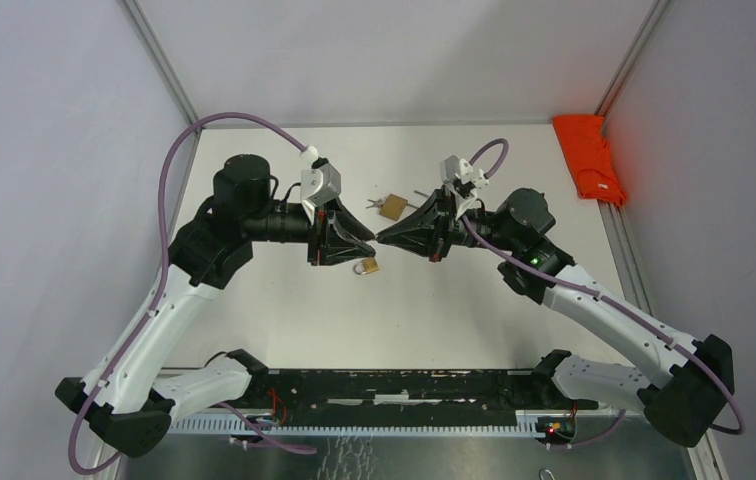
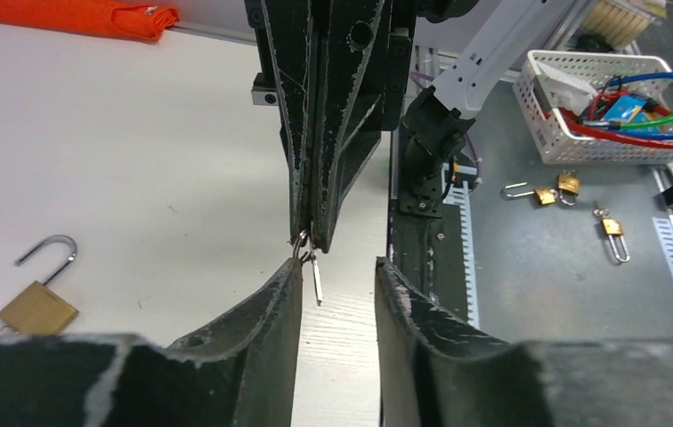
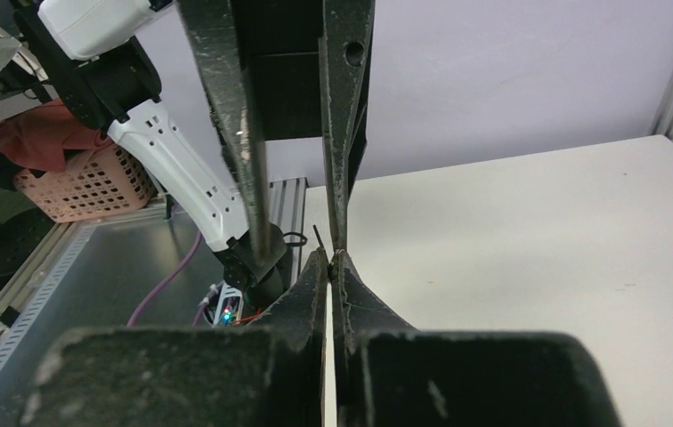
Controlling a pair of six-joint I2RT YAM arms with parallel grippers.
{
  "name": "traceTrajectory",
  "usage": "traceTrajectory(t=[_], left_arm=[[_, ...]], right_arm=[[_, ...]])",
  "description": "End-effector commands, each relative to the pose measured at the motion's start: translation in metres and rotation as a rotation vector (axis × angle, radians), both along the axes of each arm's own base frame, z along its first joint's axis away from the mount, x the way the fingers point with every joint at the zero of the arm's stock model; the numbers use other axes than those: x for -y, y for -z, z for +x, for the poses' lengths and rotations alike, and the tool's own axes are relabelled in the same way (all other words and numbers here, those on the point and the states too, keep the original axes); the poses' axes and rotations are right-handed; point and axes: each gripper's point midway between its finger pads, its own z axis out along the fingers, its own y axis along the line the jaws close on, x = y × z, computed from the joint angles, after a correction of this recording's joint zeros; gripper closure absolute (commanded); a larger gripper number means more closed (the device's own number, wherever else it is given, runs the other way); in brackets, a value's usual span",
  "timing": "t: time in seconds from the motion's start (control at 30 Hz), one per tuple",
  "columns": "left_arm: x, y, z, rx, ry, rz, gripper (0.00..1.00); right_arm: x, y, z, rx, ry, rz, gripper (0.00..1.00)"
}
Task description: Unlock with the key
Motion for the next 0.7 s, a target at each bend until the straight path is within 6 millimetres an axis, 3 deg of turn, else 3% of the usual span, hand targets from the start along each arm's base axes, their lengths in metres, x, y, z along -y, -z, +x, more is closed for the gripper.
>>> traceTrajectory(t=[0.0, 0.2, 0.33, 0.5, 0.67], left_arm=[[0.000, -0.018, -0.001, 0.084, 0.016, -0.035, 0.55], [-0.009, -0.019, 0.014, 0.123, -0.110, -0.010, 0.47], [-0.019, -0.007, 0.048, 0.113, -0.306, 0.027, 0.47], [-0.023, 0.031, 0.088, 0.020, -0.471, 0.141, 0.50], [-0.013, 0.072, 0.111, -0.128, -0.520, 0.244, 0.52]], right_arm=[[0.006, -0.016, 0.001, 0.046, 0.047, 0.040, 1.00], [0.012, -0.016, 0.001, 0.058, 0.074, 0.035, 1.00], [0.023, -0.015, 0.005, 0.074, 0.154, 0.014, 1.00], [0.046, -0.014, 0.015, 0.095, 0.309, -0.033, 1.00], [0.075, 0.000, 0.034, 0.043, 0.518, -0.089, 1.00]])
